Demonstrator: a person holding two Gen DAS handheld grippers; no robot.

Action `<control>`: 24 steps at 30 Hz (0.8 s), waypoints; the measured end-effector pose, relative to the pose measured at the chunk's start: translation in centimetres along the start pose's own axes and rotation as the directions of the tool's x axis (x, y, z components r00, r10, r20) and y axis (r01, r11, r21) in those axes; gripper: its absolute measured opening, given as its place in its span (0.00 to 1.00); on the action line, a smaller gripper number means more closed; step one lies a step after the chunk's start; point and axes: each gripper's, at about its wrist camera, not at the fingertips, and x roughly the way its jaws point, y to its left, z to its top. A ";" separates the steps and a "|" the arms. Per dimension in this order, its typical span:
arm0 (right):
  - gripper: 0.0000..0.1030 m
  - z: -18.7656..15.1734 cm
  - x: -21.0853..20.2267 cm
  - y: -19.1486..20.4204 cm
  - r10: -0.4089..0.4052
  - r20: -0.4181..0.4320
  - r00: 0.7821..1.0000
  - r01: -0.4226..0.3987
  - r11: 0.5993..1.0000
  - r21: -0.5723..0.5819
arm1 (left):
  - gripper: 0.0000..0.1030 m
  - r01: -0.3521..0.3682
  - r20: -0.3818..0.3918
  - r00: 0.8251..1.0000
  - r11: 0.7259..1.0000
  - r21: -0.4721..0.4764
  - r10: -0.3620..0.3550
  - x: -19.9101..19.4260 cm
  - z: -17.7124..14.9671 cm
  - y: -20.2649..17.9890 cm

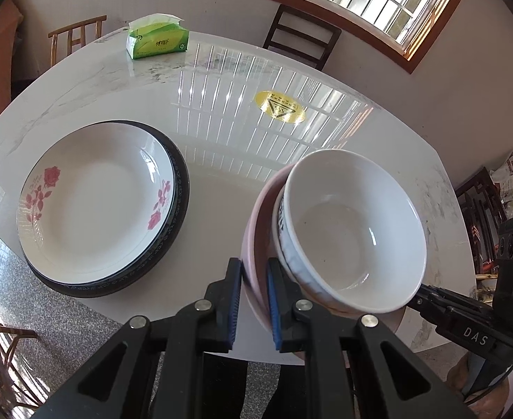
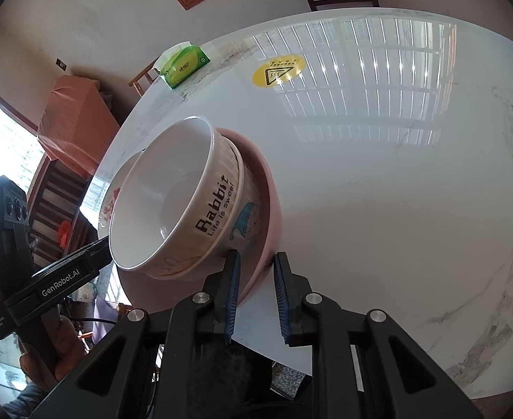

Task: Organize plates and bowls
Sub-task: 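Lift the nested pink bowl stack off the table with both tools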

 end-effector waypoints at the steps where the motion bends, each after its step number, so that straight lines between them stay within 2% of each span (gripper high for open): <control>1: 0.18 0.0 0.0 0.0 0.002 0.001 1.000 -0.002 1.000 0.002 | 0.14 -0.003 0.006 1.000 1.000 0.004 0.003 -0.1 0.0 0.0; 24: 0.18 0.5 -0.3 0.9 0.037 0.009 0.999 -0.037 0.999 0.007 | 0.12 -0.045 0.074 0.996 0.999 0.023 0.043 -2.2 -0.5 -0.7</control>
